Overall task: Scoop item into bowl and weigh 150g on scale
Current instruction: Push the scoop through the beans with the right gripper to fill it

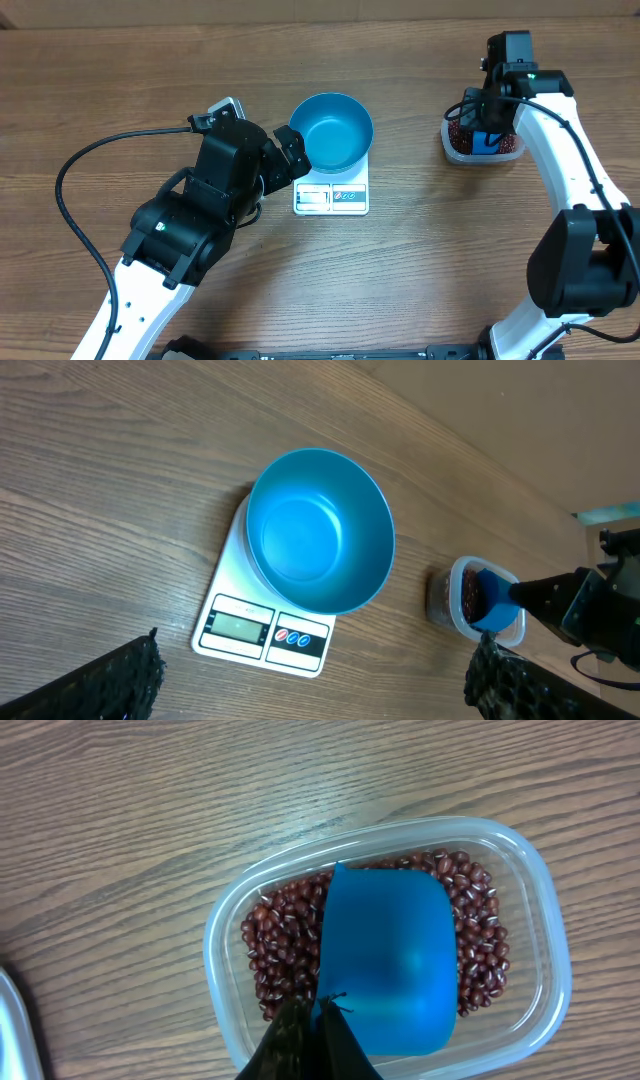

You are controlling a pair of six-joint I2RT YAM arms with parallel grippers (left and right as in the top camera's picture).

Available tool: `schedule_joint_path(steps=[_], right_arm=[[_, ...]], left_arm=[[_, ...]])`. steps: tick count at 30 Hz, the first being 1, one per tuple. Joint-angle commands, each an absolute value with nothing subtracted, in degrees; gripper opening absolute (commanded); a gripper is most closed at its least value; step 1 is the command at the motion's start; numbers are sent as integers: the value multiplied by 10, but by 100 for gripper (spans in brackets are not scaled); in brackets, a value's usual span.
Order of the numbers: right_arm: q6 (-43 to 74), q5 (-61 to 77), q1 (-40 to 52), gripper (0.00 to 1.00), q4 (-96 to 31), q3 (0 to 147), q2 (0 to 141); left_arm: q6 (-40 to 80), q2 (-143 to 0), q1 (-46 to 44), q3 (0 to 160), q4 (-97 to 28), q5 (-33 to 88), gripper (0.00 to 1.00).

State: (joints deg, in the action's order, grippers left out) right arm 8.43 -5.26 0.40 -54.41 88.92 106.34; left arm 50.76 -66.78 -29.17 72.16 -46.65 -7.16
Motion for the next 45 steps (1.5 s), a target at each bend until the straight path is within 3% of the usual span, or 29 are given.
schedule_joint_path(steps=[1, 45], right_arm=[[90, -11, 6, 4, -536, 892, 1067], [85, 129, -98, 4, -572, 892, 1067]], left_arm=[[497, -664, -292, 732, -465, -81, 100], [497, -664, -292, 732, -465, -81, 100]])
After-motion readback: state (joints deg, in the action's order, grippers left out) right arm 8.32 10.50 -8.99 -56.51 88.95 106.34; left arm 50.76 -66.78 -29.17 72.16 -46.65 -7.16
